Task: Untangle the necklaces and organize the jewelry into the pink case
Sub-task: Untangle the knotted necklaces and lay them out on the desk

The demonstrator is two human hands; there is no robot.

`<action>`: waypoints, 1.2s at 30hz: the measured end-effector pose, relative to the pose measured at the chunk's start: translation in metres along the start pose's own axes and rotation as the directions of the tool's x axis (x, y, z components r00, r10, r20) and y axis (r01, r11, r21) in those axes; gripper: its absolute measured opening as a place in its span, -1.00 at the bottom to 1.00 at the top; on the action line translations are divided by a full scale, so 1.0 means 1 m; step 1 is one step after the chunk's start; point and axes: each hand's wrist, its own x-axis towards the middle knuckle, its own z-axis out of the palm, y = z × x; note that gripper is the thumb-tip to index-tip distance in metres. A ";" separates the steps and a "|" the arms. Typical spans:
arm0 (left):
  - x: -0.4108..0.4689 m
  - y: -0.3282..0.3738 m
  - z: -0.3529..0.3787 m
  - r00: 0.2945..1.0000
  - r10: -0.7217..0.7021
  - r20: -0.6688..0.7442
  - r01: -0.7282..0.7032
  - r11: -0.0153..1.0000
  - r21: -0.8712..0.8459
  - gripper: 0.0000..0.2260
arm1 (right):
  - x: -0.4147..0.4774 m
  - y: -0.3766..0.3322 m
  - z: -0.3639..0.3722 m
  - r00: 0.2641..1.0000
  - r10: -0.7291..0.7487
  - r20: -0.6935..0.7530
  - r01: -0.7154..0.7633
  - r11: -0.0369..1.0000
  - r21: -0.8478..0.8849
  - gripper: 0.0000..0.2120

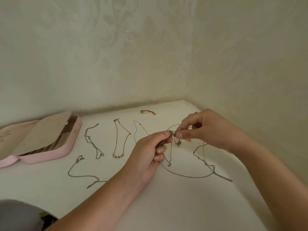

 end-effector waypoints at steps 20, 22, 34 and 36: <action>-0.003 -0.011 -0.001 0.892 0.447 -0.060 -0.366 0.795 0.483 -0.93 | -0.003 -0.006 0.041 0.949 -0.011 -0.316 -0.074 0.963 -0.258 -0.92; -0.002 -0.011 -0.001 0.898 0.434 -0.069 -0.350 0.802 0.485 -0.93 | -0.002 -0.007 0.040 0.950 0.012 -0.313 -0.084 0.972 -0.218 -0.92; -0.003 -0.010 -0.002 0.921 0.387 -0.054 -0.313 0.813 0.490 -0.88 | -0.001 -0.001 0.033 0.962 0.048 -0.267 -0.073 0.994 -0.086 -0.88; -0.004 -0.009 -0.001 0.920 0.389 -0.050 -0.321 0.820 0.474 -0.90 | -0.001 -0.001 0.033 0.961 0.030 -0.276 -0.063 0.992 -0.113 -0.86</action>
